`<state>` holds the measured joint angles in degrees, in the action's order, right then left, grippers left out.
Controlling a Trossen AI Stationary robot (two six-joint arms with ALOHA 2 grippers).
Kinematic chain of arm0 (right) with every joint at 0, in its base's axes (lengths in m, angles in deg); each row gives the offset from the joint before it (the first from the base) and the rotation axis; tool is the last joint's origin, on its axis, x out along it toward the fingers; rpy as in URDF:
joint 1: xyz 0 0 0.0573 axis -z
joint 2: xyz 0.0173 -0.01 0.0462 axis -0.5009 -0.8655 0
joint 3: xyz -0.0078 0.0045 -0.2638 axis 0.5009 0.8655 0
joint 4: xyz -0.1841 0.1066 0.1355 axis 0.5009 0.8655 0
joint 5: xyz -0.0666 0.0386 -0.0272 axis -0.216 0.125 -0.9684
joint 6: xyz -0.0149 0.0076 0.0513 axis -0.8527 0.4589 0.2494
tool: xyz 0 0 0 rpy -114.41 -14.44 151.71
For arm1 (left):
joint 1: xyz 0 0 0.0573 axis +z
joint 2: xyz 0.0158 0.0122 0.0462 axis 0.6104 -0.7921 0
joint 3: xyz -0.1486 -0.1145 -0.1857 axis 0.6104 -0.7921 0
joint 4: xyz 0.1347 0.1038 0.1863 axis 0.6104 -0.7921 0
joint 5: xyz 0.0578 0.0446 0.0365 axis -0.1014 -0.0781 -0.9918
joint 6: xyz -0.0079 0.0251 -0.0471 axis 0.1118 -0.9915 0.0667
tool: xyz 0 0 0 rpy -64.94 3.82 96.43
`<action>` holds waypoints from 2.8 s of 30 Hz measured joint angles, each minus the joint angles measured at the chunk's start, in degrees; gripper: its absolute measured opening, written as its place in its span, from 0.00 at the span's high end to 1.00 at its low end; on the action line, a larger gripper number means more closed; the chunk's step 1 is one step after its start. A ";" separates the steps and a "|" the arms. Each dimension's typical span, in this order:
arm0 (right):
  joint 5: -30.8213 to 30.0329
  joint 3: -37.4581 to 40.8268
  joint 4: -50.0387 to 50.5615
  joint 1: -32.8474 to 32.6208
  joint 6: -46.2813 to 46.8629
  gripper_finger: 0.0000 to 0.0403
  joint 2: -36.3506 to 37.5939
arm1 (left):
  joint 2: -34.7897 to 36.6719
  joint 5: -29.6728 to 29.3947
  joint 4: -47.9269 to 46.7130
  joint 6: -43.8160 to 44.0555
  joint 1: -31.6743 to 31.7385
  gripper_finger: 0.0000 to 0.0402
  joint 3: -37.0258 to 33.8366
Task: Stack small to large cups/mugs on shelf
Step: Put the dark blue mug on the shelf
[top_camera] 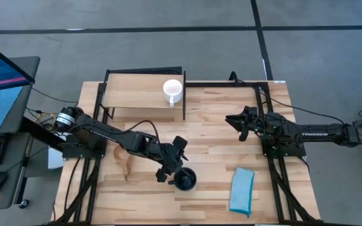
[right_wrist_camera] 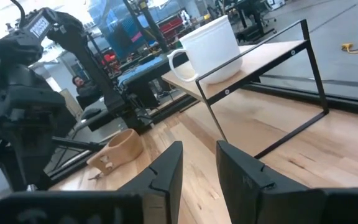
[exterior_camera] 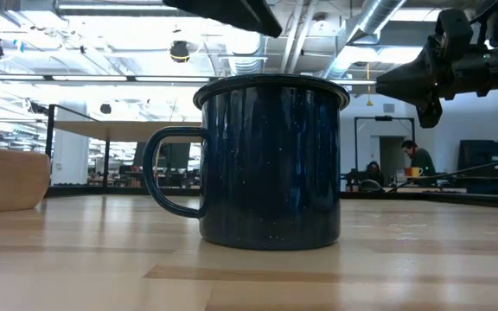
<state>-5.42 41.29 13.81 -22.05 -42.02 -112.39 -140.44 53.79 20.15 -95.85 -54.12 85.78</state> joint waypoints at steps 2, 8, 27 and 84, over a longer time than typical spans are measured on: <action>0.00 0.00 0.00 -0.02 0.00 0.71 -0.01 | -0.01 -0.01 1.34 0.12 -0.16 0.50 0.00; 0.00 0.00 -0.14 0.00 0.02 0.71 -0.02 | -6.59 -0.53 -1.73 -0.04 -1.15 0.50 7.03; 0.02 0.00 0.00 -0.15 0.04 0.71 -0.07 | -21.96 5.47 -22.85 -5.35 0.78 0.50 28.16; 0.04 0.00 -0.03 -0.13 0.03 0.71 -0.44 | -28.87 14.82 -21.66 -7.03 3.81 0.69 28.06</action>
<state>-5.38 41.29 13.78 -22.18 -41.99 -112.82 -169.31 68.61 -1.51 -102.88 -50.31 113.85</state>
